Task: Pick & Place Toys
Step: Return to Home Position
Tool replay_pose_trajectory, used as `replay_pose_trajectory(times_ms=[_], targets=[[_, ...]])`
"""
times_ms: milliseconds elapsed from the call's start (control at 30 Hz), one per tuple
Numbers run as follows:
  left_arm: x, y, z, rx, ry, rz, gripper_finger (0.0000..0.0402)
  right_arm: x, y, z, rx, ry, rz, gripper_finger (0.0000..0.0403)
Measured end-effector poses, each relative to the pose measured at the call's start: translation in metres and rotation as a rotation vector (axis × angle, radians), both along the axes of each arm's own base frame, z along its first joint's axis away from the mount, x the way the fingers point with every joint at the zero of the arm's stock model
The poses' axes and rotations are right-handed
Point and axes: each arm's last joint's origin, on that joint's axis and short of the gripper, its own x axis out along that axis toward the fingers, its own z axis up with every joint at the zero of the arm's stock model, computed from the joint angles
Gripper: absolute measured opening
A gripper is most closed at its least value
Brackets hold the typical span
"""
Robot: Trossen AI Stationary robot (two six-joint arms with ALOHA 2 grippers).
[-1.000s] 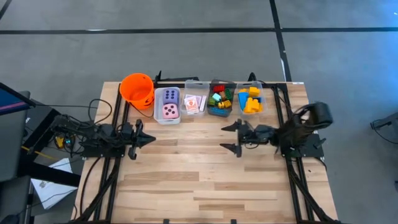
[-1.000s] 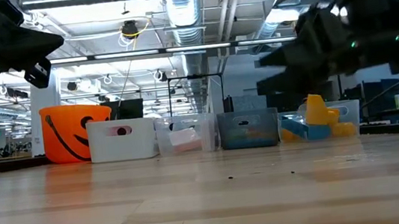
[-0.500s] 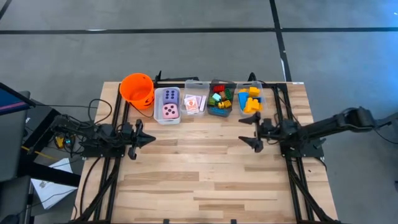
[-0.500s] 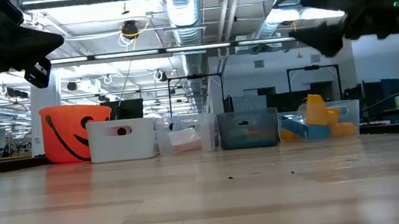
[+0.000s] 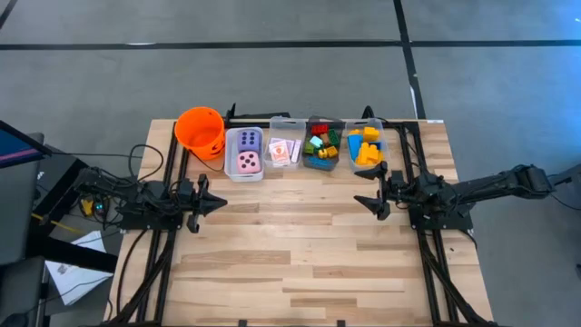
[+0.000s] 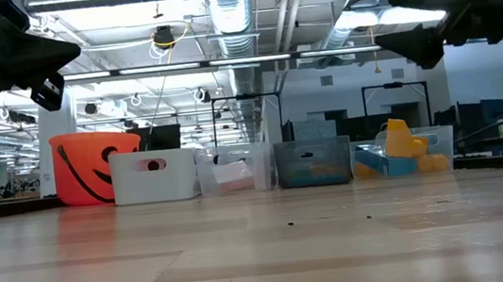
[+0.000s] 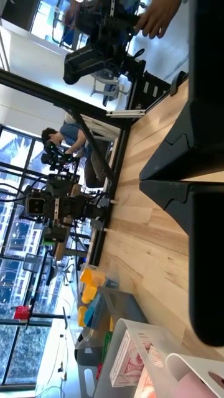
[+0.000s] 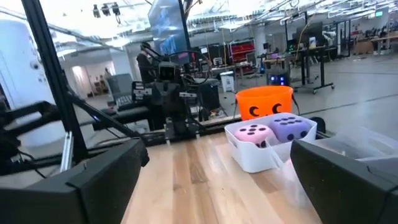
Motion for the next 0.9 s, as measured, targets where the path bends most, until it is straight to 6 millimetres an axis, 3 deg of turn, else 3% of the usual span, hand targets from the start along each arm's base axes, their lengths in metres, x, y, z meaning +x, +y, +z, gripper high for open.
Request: replay_pose_trajectory(times_ms=[200,500,633,900], targets=[[0.000,0.000,0.000,0.000,0.000,0.000,0.0000,-0.007,0.001,-0.008,-0.030,0.105,0.004,0.0400],[0.000,0.000,0.000,0.000,0.000,0.000,0.0000,-0.038,0.000,-0.008,-0.023,0.085,0.013,0.0400],[0.000,0.000,0.000,0.000,0.001,0.001,0.0000,-0.038,0.001,-0.009,-0.100,0.097,0.031,0.0400],[0.001,0.000,0.000,0.001,0.004,0.005,0.0000,-0.038,0.011,-0.011,-0.173,0.116,0.242,0.0400]])
